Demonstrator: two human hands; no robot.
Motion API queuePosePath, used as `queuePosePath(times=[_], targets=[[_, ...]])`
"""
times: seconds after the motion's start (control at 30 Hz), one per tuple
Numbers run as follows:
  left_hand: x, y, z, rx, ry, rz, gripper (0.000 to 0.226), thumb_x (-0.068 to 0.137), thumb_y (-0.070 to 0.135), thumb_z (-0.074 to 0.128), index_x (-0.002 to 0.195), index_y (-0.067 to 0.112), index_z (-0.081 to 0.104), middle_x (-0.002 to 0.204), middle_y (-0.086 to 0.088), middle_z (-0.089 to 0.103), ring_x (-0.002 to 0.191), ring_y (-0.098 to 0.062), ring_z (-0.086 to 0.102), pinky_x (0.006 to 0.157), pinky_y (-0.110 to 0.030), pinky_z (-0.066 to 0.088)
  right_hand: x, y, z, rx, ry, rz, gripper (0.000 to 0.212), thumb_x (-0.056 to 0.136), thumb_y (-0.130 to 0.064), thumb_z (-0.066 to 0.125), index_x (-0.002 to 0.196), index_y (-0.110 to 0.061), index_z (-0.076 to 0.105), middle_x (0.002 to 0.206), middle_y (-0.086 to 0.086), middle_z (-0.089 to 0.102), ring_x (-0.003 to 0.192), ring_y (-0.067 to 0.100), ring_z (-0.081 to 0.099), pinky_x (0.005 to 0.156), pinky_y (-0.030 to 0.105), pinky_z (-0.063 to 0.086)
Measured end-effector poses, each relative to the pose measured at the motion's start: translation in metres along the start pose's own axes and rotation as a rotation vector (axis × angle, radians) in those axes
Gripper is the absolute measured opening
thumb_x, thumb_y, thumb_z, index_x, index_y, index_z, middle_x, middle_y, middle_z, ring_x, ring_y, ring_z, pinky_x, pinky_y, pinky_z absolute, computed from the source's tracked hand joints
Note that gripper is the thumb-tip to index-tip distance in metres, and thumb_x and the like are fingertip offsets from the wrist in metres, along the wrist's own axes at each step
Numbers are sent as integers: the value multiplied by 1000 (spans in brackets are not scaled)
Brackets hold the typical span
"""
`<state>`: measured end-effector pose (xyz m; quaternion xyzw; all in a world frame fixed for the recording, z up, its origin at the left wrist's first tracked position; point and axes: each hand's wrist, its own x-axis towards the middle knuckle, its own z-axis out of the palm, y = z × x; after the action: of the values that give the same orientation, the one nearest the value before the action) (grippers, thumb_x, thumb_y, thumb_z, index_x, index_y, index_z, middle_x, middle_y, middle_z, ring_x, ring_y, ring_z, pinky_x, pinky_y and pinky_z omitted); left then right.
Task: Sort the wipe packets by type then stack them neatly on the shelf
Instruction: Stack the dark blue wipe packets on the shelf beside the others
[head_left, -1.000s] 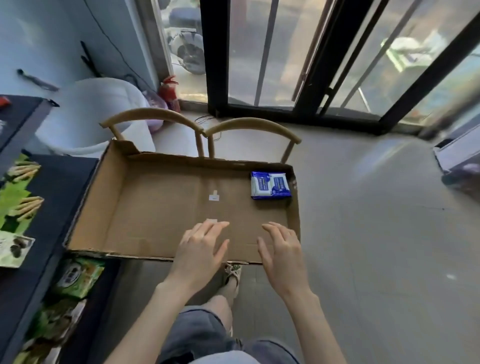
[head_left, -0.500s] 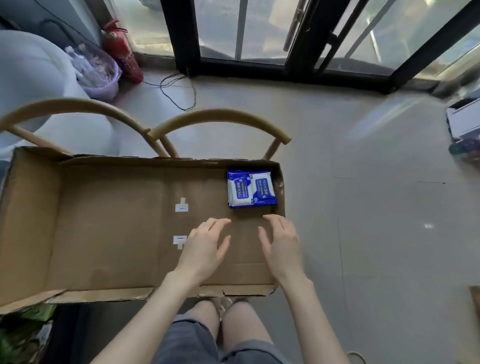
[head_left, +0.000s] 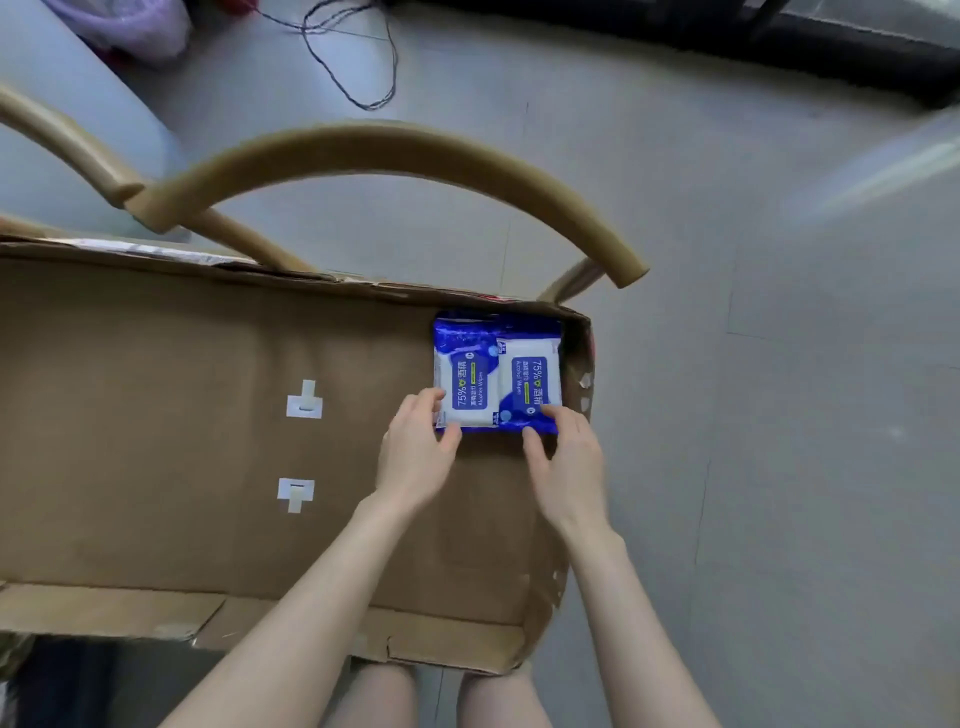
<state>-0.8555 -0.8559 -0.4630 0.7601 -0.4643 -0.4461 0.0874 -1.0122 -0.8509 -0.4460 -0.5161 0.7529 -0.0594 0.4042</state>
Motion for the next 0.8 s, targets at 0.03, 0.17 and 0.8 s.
queuePosePath(times=[0.03, 0.17, 0.8], targets=[[7, -2, 9, -22, 24, -32, 41, 92, 25, 58, 130, 13, 48, 121, 1, 52, 111, -13, 53, 82, -23, 42, 10, 6, 6, 5, -12, 5, 43, 95, -24, 54, 134, -10, 46, 136, 6, 49, 121, 19, 46, 100, 29, 40], [31, -13, 40, -85, 124, -143, 54, 86, 35, 65, 131, 13, 44, 127, -2, 47, 116, -14, 48, 91, -29, 44, 42, 23, 27, 59, -23, 58, 60, 93, -28, 58, 143, -9, 31, 145, 9, 39, 131, 20, 37, 104, 40, 42], [46, -23, 56, -262, 412, -172, 33, 81, 26, 74, 101, 9, 55, 99, 6, 57, 86, -7, 56, 59, 1, 38, 71, 31, 47, 323, 128, 100, 47, 79, -13, 76, 116, -10, 47, 115, 2, 52, 106, 13, 55, 73, 3, 42]])
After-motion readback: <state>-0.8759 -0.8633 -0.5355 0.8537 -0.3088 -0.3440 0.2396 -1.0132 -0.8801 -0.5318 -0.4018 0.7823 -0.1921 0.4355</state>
